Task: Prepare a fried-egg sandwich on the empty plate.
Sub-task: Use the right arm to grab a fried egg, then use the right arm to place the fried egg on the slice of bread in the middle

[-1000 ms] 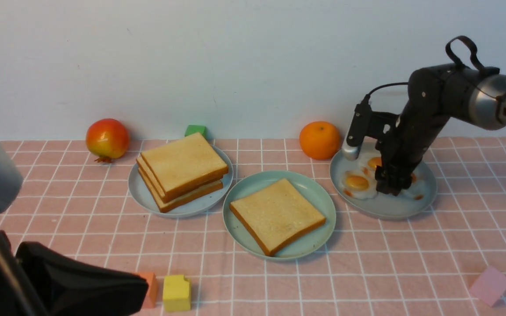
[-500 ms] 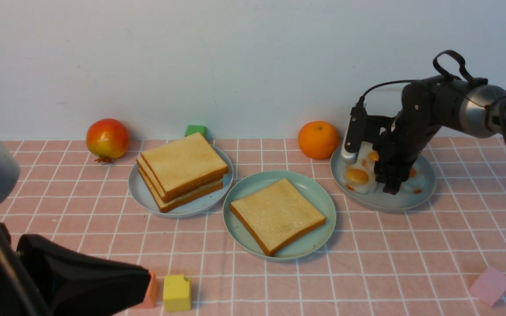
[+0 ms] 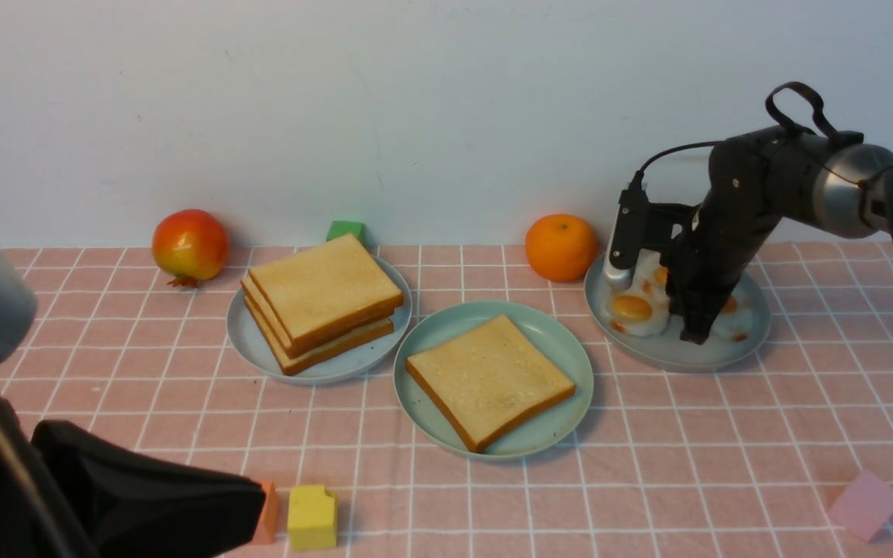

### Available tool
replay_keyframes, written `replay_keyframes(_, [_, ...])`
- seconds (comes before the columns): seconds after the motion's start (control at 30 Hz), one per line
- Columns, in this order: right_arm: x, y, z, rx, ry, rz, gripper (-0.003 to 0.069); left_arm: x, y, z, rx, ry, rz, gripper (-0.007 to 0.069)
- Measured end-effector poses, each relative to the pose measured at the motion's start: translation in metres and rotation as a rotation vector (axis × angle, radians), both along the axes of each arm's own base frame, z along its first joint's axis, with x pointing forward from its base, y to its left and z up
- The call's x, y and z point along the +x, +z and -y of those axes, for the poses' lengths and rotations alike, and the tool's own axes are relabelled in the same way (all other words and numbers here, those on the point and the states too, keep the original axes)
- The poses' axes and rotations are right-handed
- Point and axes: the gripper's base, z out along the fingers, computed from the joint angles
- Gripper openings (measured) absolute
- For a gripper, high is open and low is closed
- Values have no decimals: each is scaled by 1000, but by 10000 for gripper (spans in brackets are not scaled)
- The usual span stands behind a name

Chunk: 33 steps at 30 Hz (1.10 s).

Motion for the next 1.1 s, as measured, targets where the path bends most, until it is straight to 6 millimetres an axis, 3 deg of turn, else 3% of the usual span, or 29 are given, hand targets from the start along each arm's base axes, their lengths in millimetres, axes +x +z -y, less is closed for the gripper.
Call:
replay_keyframes(0.5, [-31, 73, -1, 103, -106, -27, 73, 0, 0, 0, 8, 1, 3, 13])
replay_keyframes(0.67, [-50, 105, -16, 131, -128, -16, 73, 2, -1, -2, 23, 17, 12, 13])
replay_keyframes(0.73, [-73, 122, -44, 156, -103, -15, 73, 5, -2, -5, 37, 69, 9, 13])
replay_keyframes(0.8, [-90, 123, -68, 165, -69, -33, 73, 9, -3, -9, 60, 126, 19, 13])
replay_keyframes(0.87, [-111, 117, -95, 163, -33, -66, 73, 13, -4, -14, 76, 198, 19, 13])
replay_keyframes(0.9, [-113, 116, -98, 160, -25, -69, 73, 13, -4, -14, 71, 203, 11, 13])
replay_keyframes(0.97, [-135, 99, -130, 147, 14, -80, 73, 16, -5, -20, 91, 284, 9, 13])
replay_keyframes(1.1, [-155, 81, -165, 149, 64, -23, 73, 18, -6, -24, 117, 327, 13, 13])
